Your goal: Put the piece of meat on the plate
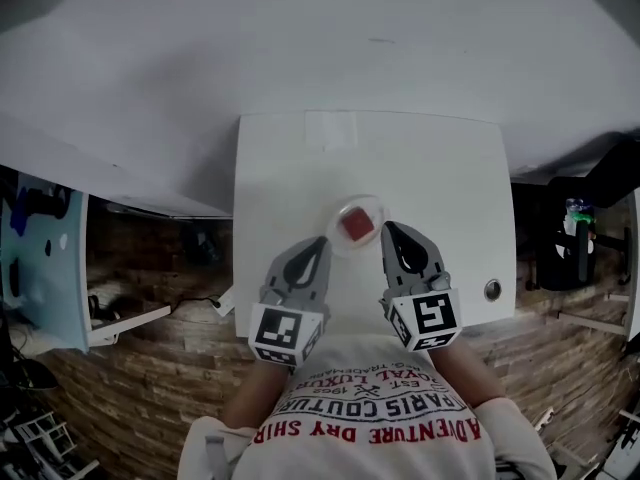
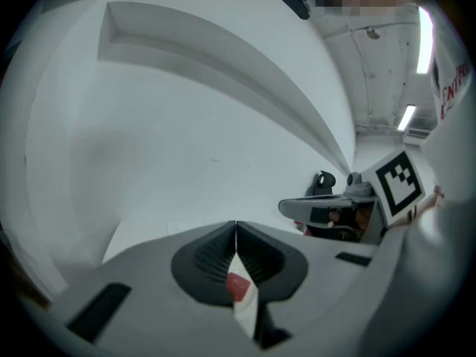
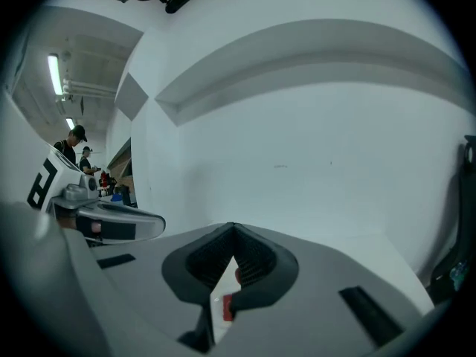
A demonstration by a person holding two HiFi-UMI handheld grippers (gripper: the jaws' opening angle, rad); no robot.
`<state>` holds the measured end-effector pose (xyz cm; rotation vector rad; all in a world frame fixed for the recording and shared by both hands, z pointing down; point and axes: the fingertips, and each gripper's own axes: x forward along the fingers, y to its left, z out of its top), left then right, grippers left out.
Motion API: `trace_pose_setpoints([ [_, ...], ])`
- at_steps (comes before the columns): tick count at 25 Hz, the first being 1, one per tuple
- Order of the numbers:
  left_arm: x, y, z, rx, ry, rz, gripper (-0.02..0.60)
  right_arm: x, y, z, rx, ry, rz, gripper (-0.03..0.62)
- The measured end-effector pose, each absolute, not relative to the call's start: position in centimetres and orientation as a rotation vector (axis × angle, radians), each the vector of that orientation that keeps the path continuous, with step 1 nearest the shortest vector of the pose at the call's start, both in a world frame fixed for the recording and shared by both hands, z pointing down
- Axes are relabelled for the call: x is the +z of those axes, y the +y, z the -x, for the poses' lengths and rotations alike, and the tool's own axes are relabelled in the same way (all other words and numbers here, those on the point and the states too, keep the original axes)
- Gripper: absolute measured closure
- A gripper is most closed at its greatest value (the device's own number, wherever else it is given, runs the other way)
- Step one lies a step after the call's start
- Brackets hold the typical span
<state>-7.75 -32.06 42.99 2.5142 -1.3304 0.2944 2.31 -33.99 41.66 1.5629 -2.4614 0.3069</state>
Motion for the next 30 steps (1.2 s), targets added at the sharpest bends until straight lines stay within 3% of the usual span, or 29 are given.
trace_pose_setpoints([
  [10,38.6,-33.0,8.2,0.218,-1.377,-2.595,0.574,36.7,-32.8,-3.9,0.247,-2.514,-1.650,0.582],
  [30,37.5,-32.7,7.8,0.199,-1.399,-2.609,0.574,38.0,-33.1,-3.9,0.317,-2.482,-1.638,0.582],
])
